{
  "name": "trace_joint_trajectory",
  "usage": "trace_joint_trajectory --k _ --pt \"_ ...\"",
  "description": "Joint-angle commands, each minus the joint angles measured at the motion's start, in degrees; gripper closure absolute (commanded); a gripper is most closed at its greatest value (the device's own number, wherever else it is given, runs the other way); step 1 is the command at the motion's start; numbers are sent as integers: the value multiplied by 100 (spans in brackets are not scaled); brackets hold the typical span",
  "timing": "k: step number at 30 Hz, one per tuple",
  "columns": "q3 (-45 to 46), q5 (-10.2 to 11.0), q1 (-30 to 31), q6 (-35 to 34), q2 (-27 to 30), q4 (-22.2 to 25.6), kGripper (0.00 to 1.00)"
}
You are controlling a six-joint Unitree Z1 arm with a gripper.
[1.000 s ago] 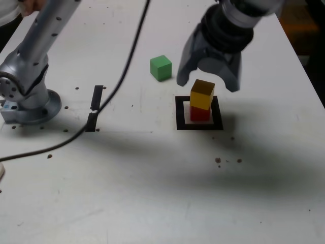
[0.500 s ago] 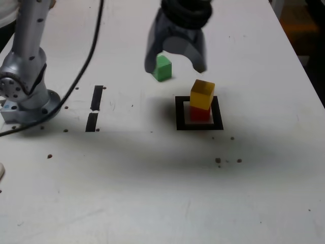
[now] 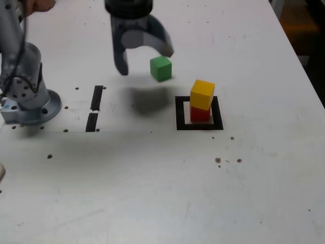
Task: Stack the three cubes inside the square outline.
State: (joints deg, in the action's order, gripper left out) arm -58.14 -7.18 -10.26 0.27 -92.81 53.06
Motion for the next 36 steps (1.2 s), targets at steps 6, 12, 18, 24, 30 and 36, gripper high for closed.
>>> trace_joint_trajectory --k 6,12,18,24,30,36 --pt "-442 321 -317 -19 -739 -207 0" --pt "-718 419 -412 -134 -963 -301 0" --pt "-1102 464 -539 -228 -1445 -233 0" --pt "-1382 496 -535 -342 -1864 130 0" --pt "-1455 566 -521 -429 -2001 214 1" --pt "-1589 553 -521 -449 -2116 410 12"
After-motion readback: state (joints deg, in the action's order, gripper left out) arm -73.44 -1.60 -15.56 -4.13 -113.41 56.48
